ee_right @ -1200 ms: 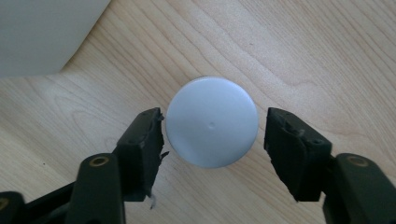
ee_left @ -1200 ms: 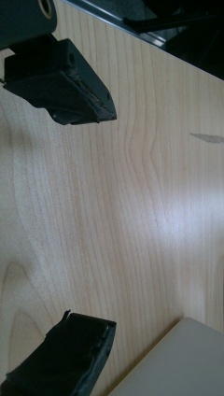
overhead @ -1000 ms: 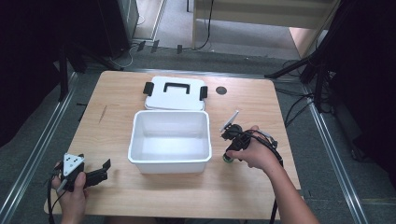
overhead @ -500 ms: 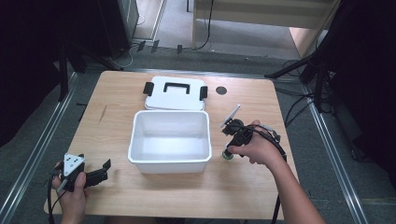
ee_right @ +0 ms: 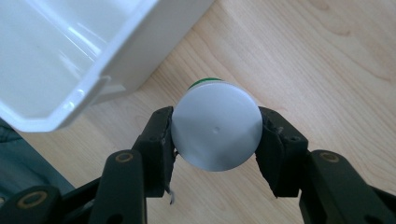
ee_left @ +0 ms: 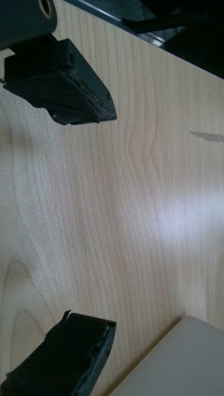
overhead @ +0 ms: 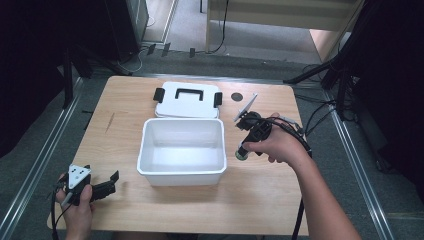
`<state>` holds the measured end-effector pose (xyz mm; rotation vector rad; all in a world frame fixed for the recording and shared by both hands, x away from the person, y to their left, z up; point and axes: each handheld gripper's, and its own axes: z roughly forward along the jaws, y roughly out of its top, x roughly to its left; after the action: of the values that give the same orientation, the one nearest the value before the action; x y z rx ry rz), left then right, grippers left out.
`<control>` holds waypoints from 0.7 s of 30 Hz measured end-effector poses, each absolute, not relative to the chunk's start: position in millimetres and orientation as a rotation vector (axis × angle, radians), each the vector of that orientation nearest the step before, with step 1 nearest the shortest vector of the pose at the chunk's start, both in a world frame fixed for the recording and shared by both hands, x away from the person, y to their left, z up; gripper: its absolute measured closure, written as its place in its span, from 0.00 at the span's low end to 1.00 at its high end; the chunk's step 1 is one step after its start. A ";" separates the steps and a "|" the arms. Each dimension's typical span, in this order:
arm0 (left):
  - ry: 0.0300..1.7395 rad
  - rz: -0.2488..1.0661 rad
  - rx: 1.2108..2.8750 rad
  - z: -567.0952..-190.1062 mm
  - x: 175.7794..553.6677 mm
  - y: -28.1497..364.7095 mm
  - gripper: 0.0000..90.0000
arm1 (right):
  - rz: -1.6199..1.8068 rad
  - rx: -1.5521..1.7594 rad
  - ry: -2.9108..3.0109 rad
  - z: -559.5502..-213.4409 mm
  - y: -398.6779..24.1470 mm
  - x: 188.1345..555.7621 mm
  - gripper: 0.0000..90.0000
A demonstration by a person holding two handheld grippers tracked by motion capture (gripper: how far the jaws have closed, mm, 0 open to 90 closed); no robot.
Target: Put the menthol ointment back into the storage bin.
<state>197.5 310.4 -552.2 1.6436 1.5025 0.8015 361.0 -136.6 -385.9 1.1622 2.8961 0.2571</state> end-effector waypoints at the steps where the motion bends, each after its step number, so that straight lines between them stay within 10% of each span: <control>1: 1.504 0.802 1.640 -552.3 197.6 310.3 0.03 | 0.257 1.152 2.899 -383.1 -135.9 361.7 0.57; 21: 1.502 0.796 1.646 -552.2 197.9 310.6 0.03 | 0.299 1.022 2.911 -326.7 -93.5 363.3 0.57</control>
<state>197.9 310.6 -552.2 1.6461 1.5016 0.7961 363.3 -93.5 -326.7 1.0216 2.9109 0.2988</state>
